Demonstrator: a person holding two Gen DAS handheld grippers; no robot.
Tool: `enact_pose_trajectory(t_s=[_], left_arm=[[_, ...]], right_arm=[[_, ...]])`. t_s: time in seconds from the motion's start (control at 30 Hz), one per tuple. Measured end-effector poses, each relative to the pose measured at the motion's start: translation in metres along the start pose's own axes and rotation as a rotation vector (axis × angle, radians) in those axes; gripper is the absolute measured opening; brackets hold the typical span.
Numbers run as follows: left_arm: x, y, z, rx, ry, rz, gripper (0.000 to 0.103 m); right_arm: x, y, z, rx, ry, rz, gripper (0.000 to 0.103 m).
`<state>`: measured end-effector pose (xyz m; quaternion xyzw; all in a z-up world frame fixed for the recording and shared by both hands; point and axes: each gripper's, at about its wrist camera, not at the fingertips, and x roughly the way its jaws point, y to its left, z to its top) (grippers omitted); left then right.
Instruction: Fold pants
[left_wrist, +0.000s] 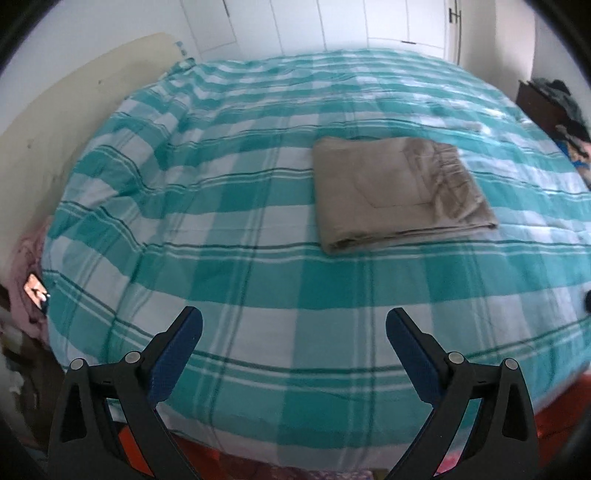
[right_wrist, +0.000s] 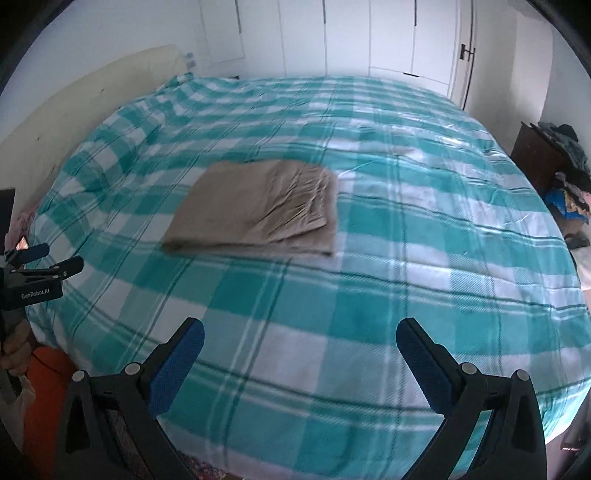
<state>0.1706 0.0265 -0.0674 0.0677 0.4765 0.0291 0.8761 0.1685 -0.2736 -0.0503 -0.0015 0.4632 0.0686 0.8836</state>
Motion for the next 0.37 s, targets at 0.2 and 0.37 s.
enact_pose_trajectory(t_s=[0.2, 0.37], left_arm=[[-0.019, 0.003, -0.011, -0.064, -0.039, -0.075, 0.103], [-0.028, -0.003, -0.017, -0.028, -0.073, -0.038, 0.103]], right_arm=[[-0.009, 0.015, -0.001, -0.023, -0.018, 0.003, 0.103], [-0.011, 0.022, 0.004, -0.022, -0.028, 0.01, 0.103]])
